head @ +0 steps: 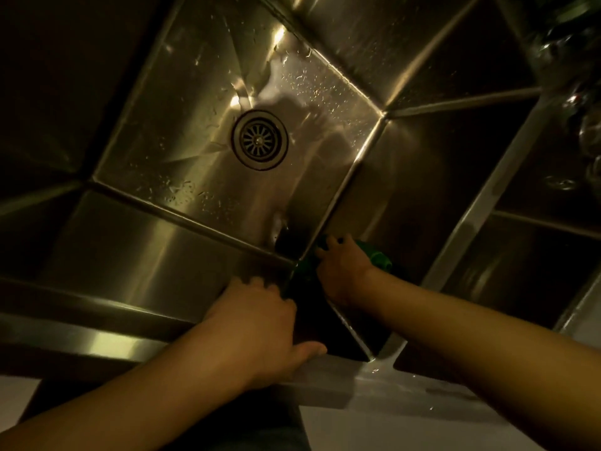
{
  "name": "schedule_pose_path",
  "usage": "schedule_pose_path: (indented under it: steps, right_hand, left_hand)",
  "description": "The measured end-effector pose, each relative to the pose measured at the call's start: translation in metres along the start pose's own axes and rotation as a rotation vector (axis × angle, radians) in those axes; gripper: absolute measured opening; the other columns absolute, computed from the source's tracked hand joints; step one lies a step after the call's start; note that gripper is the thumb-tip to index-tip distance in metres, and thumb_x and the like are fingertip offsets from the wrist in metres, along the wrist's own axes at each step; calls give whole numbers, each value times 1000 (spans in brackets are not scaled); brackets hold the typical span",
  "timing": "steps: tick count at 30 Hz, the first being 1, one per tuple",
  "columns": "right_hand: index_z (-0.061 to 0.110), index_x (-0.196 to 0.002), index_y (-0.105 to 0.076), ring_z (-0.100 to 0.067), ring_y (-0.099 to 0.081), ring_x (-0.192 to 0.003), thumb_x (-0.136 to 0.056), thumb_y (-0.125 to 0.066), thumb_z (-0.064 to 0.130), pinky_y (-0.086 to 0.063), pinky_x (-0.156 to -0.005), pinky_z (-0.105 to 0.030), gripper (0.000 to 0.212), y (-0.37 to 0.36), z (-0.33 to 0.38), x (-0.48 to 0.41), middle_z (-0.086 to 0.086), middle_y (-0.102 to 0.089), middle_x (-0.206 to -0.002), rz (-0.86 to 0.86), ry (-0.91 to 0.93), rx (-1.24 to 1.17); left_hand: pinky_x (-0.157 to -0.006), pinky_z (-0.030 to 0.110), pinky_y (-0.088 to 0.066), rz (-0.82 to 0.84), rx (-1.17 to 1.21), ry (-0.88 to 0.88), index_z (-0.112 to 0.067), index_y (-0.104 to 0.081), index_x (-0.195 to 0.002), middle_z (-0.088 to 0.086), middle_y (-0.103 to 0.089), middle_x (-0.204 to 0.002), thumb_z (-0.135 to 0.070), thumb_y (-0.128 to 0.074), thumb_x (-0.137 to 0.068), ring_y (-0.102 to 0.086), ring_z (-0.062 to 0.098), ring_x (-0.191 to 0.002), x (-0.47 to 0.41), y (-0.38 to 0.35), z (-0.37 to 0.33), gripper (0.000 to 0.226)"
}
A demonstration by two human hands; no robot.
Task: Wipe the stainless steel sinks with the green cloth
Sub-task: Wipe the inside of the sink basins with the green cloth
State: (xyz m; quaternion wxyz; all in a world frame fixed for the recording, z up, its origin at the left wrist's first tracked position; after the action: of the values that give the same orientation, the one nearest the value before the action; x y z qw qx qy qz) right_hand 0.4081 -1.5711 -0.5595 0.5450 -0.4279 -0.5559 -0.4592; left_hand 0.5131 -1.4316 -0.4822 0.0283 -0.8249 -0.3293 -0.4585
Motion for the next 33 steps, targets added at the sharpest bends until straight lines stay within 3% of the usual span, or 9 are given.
schedule_pose_path:
  steps: [6,10,12,15,19,26,30,33]
  right_hand:
    - [24,-148,-49,-36,-29,-147,-106,-35,41,-30,-114,-55,46,28,-105,-11,-5,-37,-159,-68,-221,111]
    - [17,-139,-57,-38,-39,-142,-101,-55,35,-33,-115,-55,42,45,-170,5,-13,-48,-150,-94,-430,46]
    - [17,-142,-54,-41,-38,-141,-96,-62,38,-35,-113,-56,51,49,-183,16,-14,-48,-150,3,-536,119]
    - [25,-148,-47,-41,-23,-150,-91,-66,47,-28,-116,-61,64,45,-177,30,-11,-36,-160,77,-589,120]
    - [35,-146,-48,-43,-26,-146,-96,-55,41,-27,-111,-64,51,26,-132,51,-9,-41,-155,-20,-519,35]
    - [22,-138,-58,-43,-32,-139,-103,-38,50,-26,-110,-60,49,2,-9,39,-15,-44,-151,2,-103,4]
    - [22,-144,-53,-39,-33,-141,-102,-37,54,-27,-110,-59,55,1,-14,-7,-11,-41,-155,-1,-39,1]
    - [22,-147,-50,-37,-31,-146,-105,-38,46,-26,-115,-59,50,9,-42,-38,-7,-41,-156,-9,-76,32]
  left_hand:
    - [-103,54,-38,-1,2,-13,-21,-53,-143,15,-54,-142,-89,-23,-87,-48,36,-129,-20,-7,-15,93]
    - [-101,53,-38,-17,16,-9,-22,-54,-141,14,-55,-140,-89,-24,-87,-49,35,-127,-22,-8,-17,92]
    - [-101,53,-38,-22,24,-12,-22,-55,-140,14,-55,-140,-89,-25,-87,-49,35,-127,-20,-8,-16,91]
    - [-103,54,-37,-18,28,-14,-21,-55,-140,15,-55,-140,-88,-25,-87,-49,35,-128,-20,-7,-16,90]
    - [-107,54,-37,-13,45,-14,-21,-54,-141,14,-54,-142,-88,-26,-87,-48,35,-129,-18,-6,-15,91]
    - [-104,50,-40,-14,57,-9,-23,-56,-141,12,-55,-143,-88,-28,-87,-48,34,-129,-15,-3,-15,88]
    - [-105,51,-38,0,51,0,-24,-53,-144,11,-53,-144,-89,-28,-85,-46,34,-130,-18,-4,-16,91]
    - [-106,51,-36,18,83,-5,-26,-50,-146,10,-51,-146,-90,-28,-84,-44,33,-131,-20,-5,-14,92]
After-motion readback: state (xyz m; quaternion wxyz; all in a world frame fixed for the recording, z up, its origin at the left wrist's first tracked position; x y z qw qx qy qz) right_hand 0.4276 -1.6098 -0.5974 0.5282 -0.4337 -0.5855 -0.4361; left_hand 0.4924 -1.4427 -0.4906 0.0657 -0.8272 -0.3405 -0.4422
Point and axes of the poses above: each hand's wrist, its own x-axis away from the middle knuckle, its own y-axis out of the back of the hand, z = x × y, the point moved 3 cm from there along -x, towards the middle knuckle
